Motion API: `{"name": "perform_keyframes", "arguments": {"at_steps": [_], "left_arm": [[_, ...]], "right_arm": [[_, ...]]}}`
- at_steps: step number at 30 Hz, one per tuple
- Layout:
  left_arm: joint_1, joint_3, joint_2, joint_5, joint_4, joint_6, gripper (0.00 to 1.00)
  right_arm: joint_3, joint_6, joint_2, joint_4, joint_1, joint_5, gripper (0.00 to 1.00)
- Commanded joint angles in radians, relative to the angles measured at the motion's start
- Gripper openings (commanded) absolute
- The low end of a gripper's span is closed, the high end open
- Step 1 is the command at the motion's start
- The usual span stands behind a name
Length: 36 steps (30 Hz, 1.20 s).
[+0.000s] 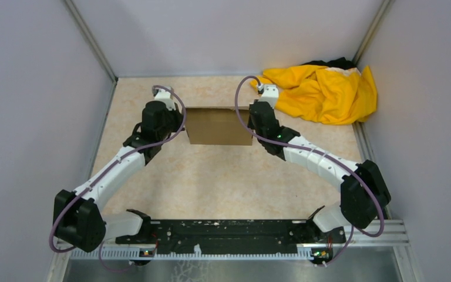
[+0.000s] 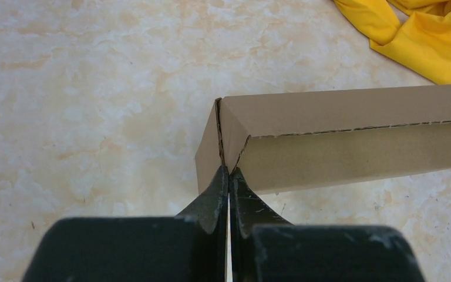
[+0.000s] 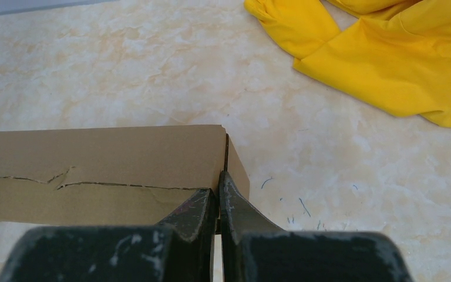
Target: Fold the paper box
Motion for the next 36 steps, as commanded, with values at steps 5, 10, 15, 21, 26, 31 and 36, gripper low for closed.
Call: {"name": "perform_keyframes", "arguments": {"at_steps": [5,10,15,21,26,31,36], "left_arm": [[-0.046,-0.057,0.011,-0.009,-0.039,-0.040,0.00],[-0.046,-0.055,-0.002,-0.030,-0.045,-0.025,0.00],[-0.046,-0.050,0.009,-0.027,-0.047,-0.016,0.00],[-0.046,-0.033,0.010,-0.021,-0.056,0.003,0.02],[-0.046,0.003,0.009,-0.017,-0.074,0.015,0.14],[-0.046,0.050,0.012,0.001,-0.095,0.019,0.22],[-0.046,0.083,0.036,0.010,-0.107,0.014,0.24]], "right_arm": [[-0.063,0.017,0.069,-0.206,0.035,-0.078,0.00],[-0.055,0.011,0.053,-0.222,0.035,-0.082,0.00],[-0.015,-0.015,0.029,-0.264,0.035,-0.122,0.23],[-0.003,-0.016,-0.021,-0.286,0.021,-0.153,0.36],[-0.001,-0.013,-0.058,-0.277,0.006,-0.214,0.46],[-0.003,-0.017,-0.088,-0.253,-0.020,-0.310,0.50],[-0.012,-0.004,-0.095,-0.214,-0.053,-0.423,0.50]]}}
